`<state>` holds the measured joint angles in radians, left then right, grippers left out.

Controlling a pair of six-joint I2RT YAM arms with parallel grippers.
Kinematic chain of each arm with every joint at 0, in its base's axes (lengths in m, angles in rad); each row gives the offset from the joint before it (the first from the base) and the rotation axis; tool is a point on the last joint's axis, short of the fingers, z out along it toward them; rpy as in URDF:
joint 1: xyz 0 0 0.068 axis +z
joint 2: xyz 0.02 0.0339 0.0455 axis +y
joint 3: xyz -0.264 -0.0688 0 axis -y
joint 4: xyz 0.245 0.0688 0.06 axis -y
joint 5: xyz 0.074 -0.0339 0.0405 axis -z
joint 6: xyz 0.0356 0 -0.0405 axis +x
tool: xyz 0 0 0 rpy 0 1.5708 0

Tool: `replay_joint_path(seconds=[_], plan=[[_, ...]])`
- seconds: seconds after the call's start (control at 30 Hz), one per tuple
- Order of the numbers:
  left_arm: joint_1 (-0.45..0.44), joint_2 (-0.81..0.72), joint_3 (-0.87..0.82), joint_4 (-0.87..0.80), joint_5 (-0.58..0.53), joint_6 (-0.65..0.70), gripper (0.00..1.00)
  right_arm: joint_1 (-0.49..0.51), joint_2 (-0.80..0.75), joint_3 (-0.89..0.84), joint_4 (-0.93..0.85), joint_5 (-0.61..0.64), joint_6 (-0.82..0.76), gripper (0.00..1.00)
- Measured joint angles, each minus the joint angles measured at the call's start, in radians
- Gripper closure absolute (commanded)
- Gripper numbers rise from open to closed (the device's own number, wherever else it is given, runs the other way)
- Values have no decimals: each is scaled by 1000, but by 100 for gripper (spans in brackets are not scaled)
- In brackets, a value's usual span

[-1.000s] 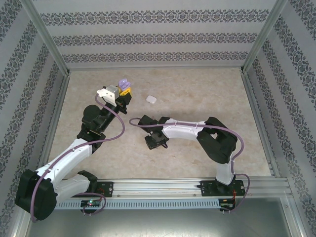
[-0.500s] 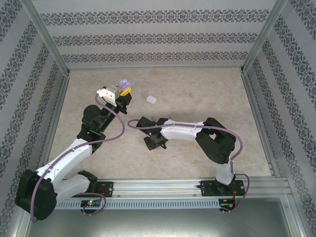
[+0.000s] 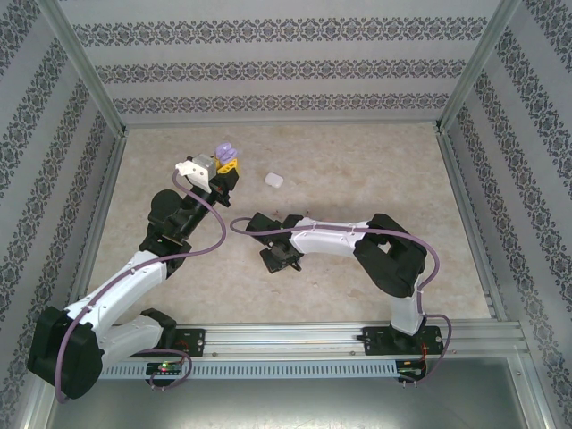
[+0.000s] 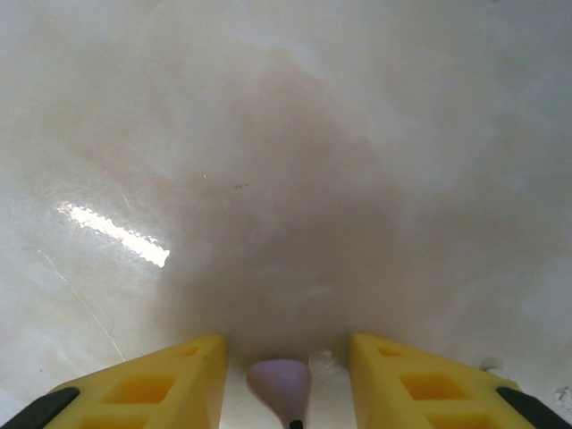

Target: Insert the wireless bluetooth earbuds into the charging case

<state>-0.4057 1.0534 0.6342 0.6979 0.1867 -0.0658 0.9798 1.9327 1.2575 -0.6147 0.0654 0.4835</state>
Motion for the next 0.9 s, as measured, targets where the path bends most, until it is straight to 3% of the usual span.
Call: replay_joint_path(seconds=[0.9], plan=[[0, 11, 0, 0, 26, 0, 100, 2, -14, -24, 20, 9, 38, 63]])
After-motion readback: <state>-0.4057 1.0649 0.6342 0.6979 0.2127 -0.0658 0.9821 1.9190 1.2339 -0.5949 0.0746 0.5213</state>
